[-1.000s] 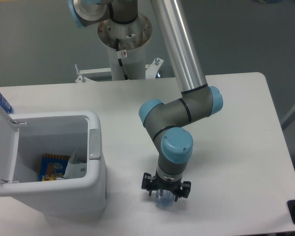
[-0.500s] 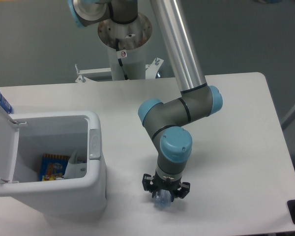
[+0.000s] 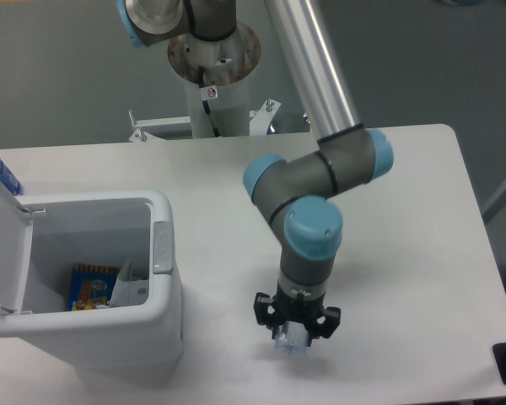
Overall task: Place the trash in the trash can
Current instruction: 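Close the gripper on the bottle's cap end and lift it, then carry the bottle over the trash bin and lower it inside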
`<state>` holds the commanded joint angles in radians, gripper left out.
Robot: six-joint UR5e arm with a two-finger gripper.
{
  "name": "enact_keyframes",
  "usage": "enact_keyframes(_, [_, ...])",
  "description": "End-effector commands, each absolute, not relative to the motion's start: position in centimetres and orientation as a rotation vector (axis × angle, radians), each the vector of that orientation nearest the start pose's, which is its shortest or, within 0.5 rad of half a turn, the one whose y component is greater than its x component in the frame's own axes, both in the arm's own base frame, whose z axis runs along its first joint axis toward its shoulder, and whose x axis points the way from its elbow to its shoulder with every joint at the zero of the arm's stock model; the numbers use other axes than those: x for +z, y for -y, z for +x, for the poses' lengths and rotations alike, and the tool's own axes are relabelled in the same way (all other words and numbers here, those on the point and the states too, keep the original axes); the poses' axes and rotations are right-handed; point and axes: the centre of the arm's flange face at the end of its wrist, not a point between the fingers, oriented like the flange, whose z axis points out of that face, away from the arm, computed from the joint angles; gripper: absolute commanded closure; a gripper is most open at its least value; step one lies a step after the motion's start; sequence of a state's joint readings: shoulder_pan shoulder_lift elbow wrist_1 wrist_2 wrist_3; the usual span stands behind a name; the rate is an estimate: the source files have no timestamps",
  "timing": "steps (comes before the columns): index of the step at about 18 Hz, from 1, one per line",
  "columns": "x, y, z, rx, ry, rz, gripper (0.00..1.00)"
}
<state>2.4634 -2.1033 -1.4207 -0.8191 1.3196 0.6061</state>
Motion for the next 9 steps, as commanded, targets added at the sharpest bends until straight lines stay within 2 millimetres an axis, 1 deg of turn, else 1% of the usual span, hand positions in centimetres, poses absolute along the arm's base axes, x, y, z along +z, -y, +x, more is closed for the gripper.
enact_keyframes(4, [42.4,-55.8,-46.6,-0.015,0.483,-2.424,0.36])
enact_keyframes(6, [46.5,-55.8,-46.5,-0.035,0.5,-2.335,0.36])
enact_keyframes(8, [50.6,-55.9,-46.4,-0.034,0.552,-2.259,0.36])
enact_keyframes(9, [52.3,-56.1,-46.2,-0.042,0.577,-2.225,0.36])
